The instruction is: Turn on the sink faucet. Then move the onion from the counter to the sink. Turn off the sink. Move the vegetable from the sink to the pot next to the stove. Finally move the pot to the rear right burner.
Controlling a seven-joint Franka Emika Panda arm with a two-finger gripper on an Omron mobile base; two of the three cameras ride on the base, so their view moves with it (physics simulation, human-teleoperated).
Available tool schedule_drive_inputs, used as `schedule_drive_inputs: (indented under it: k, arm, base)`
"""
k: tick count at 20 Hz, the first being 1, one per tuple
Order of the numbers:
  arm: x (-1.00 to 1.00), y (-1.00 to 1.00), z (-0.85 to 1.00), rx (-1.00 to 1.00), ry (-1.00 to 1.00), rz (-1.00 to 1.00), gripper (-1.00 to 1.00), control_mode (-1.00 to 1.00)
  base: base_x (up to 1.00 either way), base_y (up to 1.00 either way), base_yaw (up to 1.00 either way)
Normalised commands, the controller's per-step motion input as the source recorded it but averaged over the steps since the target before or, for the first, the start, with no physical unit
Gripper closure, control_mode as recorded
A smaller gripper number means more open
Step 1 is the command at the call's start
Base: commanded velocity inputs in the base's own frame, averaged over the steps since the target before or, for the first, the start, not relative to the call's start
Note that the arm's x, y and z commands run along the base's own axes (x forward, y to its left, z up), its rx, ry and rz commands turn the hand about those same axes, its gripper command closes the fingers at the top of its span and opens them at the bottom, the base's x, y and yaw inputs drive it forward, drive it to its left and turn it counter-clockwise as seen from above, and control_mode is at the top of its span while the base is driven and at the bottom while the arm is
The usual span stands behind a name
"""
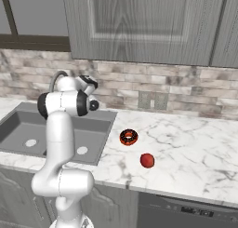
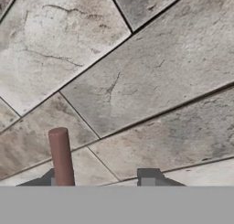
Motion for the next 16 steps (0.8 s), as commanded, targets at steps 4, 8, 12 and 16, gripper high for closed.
schedule_drive_inputs:
  k: [4,8,12,16]
  arm:
    - [-0.21,0.03,0.18,0.01,0.0,0.0,-1.0,-1.0]
    - [-0.26,0.0,0.36,0.0,0.0,0.0,-1.0,-1.0]
    - [-0.36,-0.01,0.38,0.0,0.0,-0.01,-1.0,-1.0]
    - [-0.44,-0.12,0.34,0.0,0.0,-0.05,-1.0,-1.0]
  base:
    - [0.0,0.0,0.0]
    - [0.0,0.0,0.0]
    - [0.0,0.0,0.0]
    - [0.0,0.0,0.0]
